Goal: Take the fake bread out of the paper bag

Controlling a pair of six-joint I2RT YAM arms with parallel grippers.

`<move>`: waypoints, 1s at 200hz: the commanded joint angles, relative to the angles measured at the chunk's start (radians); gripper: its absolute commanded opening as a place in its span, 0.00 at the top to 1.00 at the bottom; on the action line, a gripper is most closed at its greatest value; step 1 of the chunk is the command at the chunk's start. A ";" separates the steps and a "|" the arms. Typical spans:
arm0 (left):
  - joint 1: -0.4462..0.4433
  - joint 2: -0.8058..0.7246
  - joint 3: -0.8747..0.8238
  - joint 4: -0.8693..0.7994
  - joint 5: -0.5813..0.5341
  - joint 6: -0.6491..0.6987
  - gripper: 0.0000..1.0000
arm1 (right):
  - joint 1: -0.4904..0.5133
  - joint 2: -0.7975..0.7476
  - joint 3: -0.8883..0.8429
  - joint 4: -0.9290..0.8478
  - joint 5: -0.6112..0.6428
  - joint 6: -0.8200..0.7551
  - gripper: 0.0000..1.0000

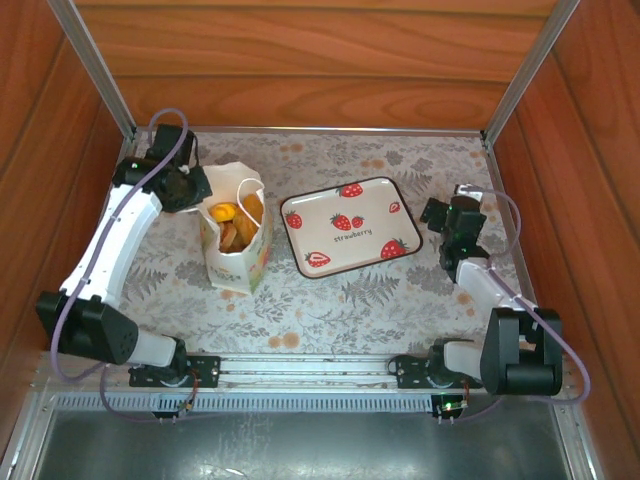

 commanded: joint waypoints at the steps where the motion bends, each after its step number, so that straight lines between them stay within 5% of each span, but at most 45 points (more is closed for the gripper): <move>1: 0.052 0.049 0.085 0.100 0.073 0.059 1.00 | -0.007 0.030 0.052 -0.068 -0.009 0.014 0.00; 107: 0.166 0.263 0.341 0.104 0.232 0.160 1.00 | -0.016 0.214 0.410 -0.591 -0.024 0.140 0.00; 200: 0.184 0.355 0.493 0.084 0.289 0.373 1.00 | -0.152 0.282 0.458 -0.754 -0.168 0.187 0.00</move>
